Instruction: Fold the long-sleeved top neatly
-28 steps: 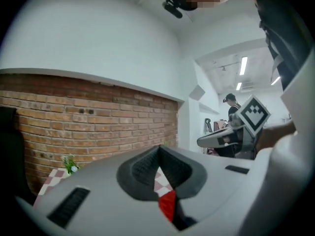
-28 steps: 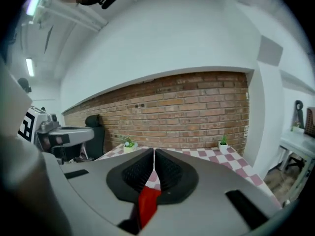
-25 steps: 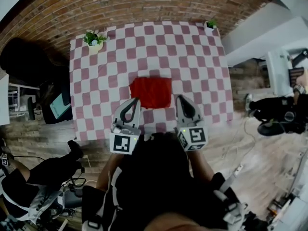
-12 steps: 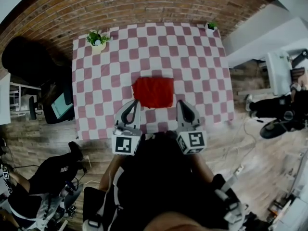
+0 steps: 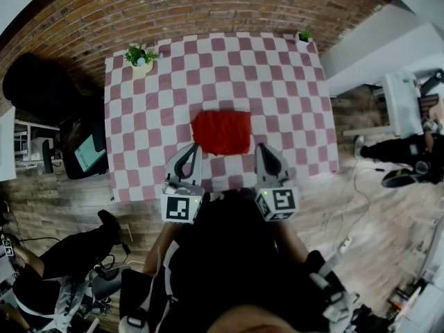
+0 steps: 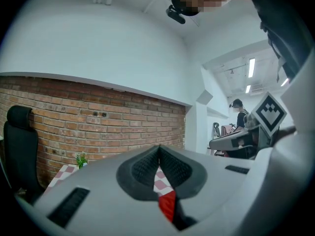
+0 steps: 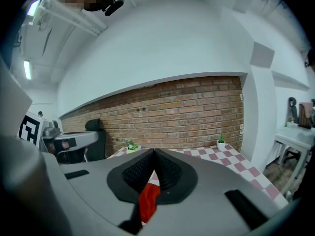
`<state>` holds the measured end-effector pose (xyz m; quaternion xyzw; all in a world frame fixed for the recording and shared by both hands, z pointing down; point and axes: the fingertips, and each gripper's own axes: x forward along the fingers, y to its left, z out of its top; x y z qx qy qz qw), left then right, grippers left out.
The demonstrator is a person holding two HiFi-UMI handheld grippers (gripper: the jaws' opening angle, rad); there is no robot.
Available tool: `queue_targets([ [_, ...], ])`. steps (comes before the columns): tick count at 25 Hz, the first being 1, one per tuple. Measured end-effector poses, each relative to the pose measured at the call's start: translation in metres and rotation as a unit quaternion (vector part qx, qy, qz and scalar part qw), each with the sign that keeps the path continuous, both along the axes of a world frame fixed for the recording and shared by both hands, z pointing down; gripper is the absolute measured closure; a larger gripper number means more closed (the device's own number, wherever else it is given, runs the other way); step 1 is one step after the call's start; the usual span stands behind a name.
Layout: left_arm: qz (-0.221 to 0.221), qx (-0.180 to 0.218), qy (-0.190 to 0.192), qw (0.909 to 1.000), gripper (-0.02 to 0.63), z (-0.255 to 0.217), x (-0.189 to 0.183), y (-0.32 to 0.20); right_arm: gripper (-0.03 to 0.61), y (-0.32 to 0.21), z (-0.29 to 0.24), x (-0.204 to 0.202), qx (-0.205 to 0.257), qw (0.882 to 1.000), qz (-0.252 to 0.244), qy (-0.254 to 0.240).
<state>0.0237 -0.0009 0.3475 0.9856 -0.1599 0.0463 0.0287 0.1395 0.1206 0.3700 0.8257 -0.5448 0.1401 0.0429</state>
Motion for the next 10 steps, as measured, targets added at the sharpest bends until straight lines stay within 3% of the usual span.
queue_targets([
  [10, 0.004, -0.014, -0.008, 0.9999, 0.606, 0.0082, 0.0034, -0.0014, 0.569, -0.0012, 0.0069, 0.0021, -0.008, 1.0, -0.001, -0.005],
])
